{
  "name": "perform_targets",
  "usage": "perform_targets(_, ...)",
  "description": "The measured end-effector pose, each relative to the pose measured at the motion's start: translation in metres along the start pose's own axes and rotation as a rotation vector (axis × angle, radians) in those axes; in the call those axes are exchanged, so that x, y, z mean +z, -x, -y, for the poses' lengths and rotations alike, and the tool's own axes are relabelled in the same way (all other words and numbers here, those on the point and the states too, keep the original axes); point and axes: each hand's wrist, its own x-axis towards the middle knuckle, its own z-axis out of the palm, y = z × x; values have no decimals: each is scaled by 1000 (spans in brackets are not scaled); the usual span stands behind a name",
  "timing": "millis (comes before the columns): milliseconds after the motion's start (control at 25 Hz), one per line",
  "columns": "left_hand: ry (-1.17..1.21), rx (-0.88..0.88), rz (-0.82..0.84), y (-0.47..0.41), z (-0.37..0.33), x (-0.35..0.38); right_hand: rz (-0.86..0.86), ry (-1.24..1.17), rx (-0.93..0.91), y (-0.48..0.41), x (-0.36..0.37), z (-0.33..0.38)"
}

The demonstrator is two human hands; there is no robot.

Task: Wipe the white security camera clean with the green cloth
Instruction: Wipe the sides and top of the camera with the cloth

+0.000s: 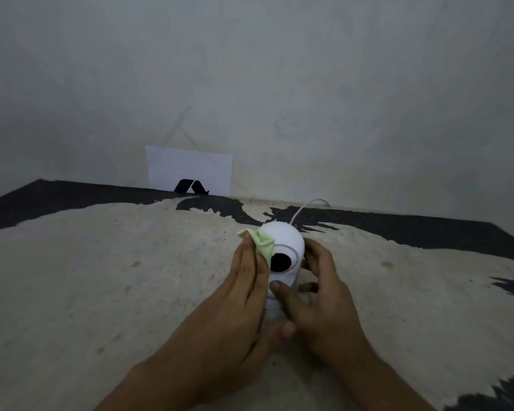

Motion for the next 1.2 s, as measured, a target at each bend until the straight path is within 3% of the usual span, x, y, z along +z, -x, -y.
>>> perform_targets(200,120,-89,73,0,4,2,-5,19,-29,-2,-1,-2)
perform_targets(440,303,-134,10,-13,-3,-12,30,0,-28,-5,-3,0)
perform_targets(720,258,163,53,-59,3,-57,41,-24,-5,-7,-3,-5)
perform_targets(800,330,114,78,-71,8,-61,39,-22,-22,-7,-3,-6)
perform_targets(920,482,-134,121,-81,17,-60,29,-18,-34,-6,-3,-6)
perform_targets(1000,544,-206,110,-85,15,-59,24,-28,-20,-5,-3,-5)
perform_targets(1200,668,-14,103,-79,16,-56,35,-35,-33,-6,-2,-6)
